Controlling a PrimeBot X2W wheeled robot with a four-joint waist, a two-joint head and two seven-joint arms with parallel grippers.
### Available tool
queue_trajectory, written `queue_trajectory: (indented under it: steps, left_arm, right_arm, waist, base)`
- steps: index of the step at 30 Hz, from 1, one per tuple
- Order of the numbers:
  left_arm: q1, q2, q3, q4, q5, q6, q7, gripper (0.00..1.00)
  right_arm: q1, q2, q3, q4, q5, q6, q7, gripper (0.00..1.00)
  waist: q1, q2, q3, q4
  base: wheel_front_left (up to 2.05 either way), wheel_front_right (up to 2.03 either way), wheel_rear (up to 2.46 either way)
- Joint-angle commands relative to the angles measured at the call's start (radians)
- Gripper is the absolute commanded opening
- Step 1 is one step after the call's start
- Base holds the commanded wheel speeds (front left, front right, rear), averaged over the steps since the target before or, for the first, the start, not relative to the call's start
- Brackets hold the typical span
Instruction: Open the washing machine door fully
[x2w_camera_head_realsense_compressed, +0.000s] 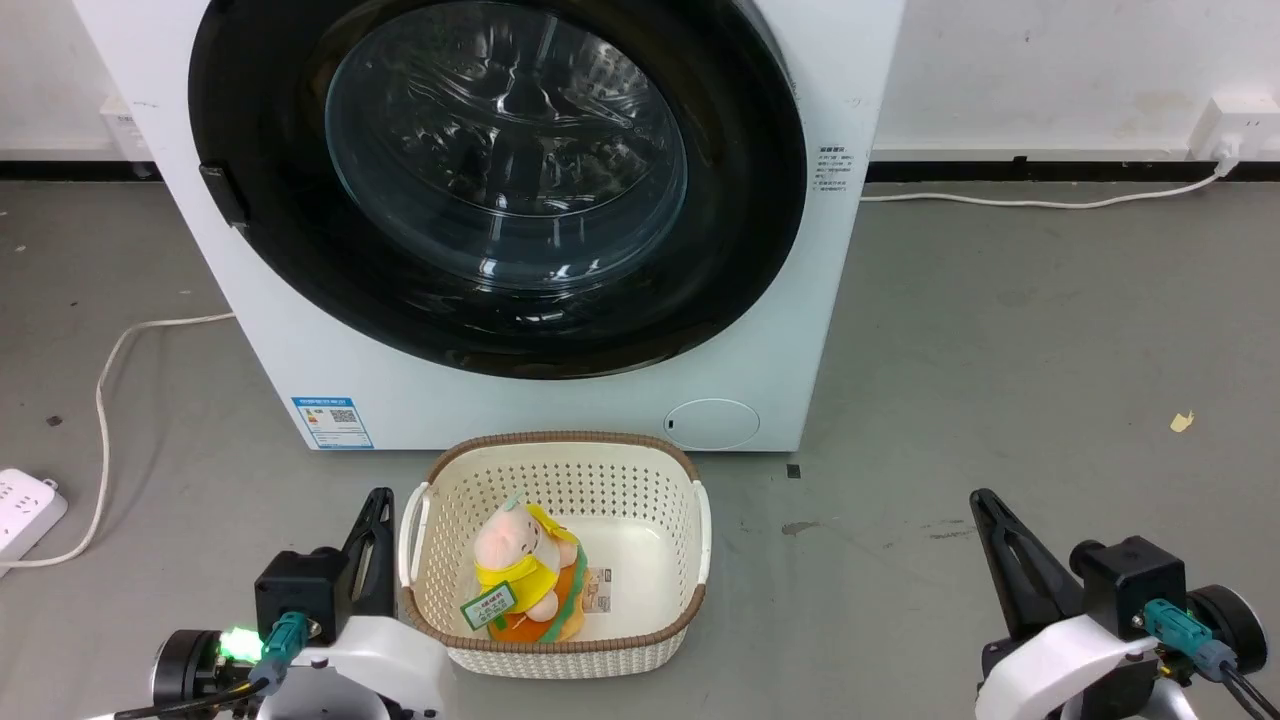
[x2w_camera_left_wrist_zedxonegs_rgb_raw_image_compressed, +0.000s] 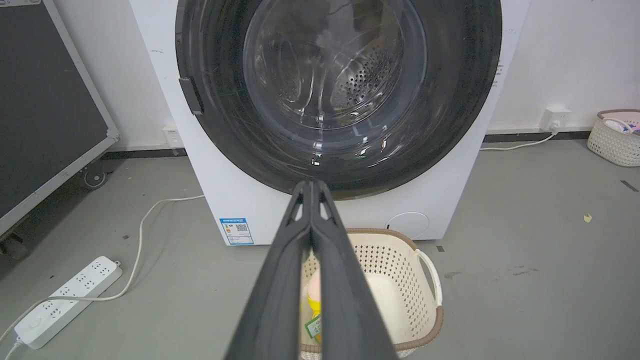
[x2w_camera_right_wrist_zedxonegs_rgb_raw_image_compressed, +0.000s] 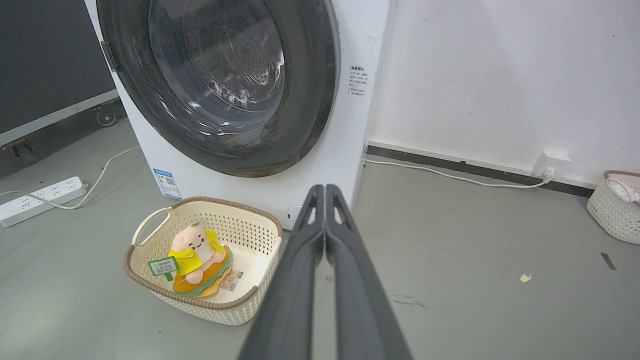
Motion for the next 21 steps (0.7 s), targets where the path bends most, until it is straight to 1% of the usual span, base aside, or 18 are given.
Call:
queue_trajectory:
  steps: [1,2,21]
  left_arm:
    - [0.014,0.002,0.000,-0.004,0.002,-0.004,0.000,0.00]
    - [0.000,0.000,0.000,0.000,0.000,0.000,0.000,1.00]
    - [0.001,0.000,-0.018,0.014,-0.001,0.007,-0.031,1.00]
  right_arm:
    - [0.009,0.005,-0.001,-0.004,-0.008,0.001,0.001,0.00]
    - [0.000,0.000,0.000,0.000,0.000,0.000,0.000,1.00]
    - [0.001,0.000,0.001,0.002,0.028,0.000,-0.031,1.00]
  waist:
    - [0.0000,0.0000,0.000,0.000]
    - [0.0000,0.0000,0.000,0.000]
    - [0.0000,0.0000,-0.003,0.003]
  base:
    - [0.00,0.00,0.00]
    - [0.00,0.00,0.00]
    - [0.00,0.00,0.00]
